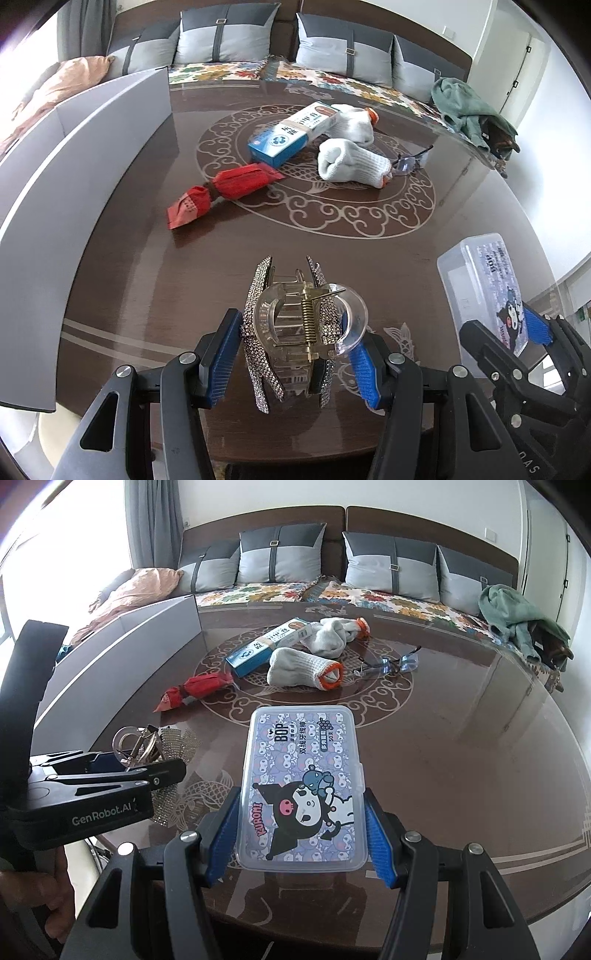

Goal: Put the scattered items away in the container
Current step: 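Hold the hair clip and Kuromi box raised above the table with both tools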

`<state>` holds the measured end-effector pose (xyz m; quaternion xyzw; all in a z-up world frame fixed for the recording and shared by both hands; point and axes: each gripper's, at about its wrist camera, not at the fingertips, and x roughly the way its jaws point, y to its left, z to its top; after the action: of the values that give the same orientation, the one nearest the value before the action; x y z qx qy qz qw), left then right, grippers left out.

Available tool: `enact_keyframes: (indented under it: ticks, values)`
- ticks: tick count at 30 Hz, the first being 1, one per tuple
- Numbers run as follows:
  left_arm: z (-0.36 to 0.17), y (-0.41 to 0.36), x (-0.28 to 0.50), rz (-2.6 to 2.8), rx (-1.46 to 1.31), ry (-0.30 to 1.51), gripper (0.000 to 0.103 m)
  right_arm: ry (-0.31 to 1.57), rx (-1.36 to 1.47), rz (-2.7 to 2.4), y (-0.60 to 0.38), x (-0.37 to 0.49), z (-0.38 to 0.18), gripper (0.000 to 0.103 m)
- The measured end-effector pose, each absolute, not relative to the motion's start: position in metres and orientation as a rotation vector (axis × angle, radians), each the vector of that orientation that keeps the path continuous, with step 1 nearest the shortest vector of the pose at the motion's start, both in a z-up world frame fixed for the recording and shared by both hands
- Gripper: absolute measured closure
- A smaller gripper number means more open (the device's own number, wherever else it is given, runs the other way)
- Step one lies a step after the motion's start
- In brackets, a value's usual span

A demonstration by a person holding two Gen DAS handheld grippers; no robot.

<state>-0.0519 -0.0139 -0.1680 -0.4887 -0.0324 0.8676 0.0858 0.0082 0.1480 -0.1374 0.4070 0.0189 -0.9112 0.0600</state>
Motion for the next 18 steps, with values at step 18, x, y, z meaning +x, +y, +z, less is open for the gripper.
enact_keyframes:
  ticks: [18]
  values:
    - [-0.1610, -0.0103, -0.0492, 2.631, -1.425, -0.030, 0.048, 0.029, 1.251, -2.768, 0.1553, 0.0079, -0.1393, 0.041]
